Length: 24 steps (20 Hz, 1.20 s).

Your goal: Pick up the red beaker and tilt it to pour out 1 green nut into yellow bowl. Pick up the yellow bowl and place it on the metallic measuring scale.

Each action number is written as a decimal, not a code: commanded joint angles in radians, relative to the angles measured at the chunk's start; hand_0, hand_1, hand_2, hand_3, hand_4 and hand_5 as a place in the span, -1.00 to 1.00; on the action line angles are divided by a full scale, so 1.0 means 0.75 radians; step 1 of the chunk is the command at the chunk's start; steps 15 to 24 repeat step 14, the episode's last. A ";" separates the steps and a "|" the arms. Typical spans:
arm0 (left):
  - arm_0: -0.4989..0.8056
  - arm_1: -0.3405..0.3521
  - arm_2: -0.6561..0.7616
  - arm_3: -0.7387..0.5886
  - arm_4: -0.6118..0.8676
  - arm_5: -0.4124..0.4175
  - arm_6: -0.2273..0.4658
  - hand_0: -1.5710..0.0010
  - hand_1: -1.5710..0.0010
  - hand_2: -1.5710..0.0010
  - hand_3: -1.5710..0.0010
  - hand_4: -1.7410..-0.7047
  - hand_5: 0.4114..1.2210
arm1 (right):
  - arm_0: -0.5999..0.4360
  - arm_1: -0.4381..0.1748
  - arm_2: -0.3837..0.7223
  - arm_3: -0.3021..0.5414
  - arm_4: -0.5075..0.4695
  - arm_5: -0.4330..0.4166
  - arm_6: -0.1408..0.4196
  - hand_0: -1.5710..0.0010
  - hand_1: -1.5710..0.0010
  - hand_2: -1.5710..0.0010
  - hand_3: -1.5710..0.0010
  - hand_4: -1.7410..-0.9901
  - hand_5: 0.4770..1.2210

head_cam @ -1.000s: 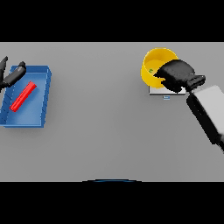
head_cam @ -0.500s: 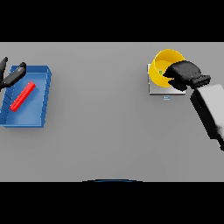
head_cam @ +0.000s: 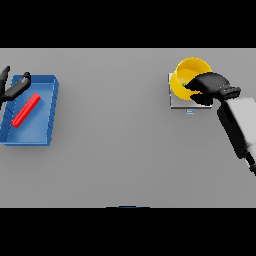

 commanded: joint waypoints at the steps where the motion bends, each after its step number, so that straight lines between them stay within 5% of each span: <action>1: -0.003 -0.013 -0.005 0.008 -0.003 0.002 0.002 1.00 1.00 1.00 1.00 0.94 -0.22 | 0.004 0.000 -0.008 0.003 -0.009 0.010 0.004 0.08 -0.25 -0.33 -0.06 -0.68 0.60; 4: -0.007 -0.013 0.002 0.016 0.000 -0.006 -0.011 1.00 1.00 1.00 1.00 0.96 -0.25 | -0.007 -0.007 0.002 0.034 0.002 0.035 0.007 0.53 0.26 0.12 0.22 -0.46 0.23; 9: -0.006 -0.012 0.007 0.020 0.006 -0.005 -0.009 1.00 1.00 1.00 1.00 0.97 -0.29 | -0.018 -0.017 0.034 0.050 0.034 0.034 -0.027 0.85 0.75 0.60 0.48 -0.24 -0.06; 14: -0.012 -0.008 0.005 0.017 0.000 -0.004 -0.003 1.00 1.00 1.00 1.00 0.97 -0.30 | 0.004 -0.024 0.026 0.010 0.017 0.088 0.028 0.95 0.92 0.87 0.65 -0.12 -0.24; 24: -0.012 -0.008 0.005 0.017 0.000 -0.004 -0.003 1.00 1.00 1.00 1.00 0.97 -0.30 | 0.004 -0.024 0.026 0.010 0.017 0.088 0.028 0.95 0.92 0.87 0.65 -0.12 -0.24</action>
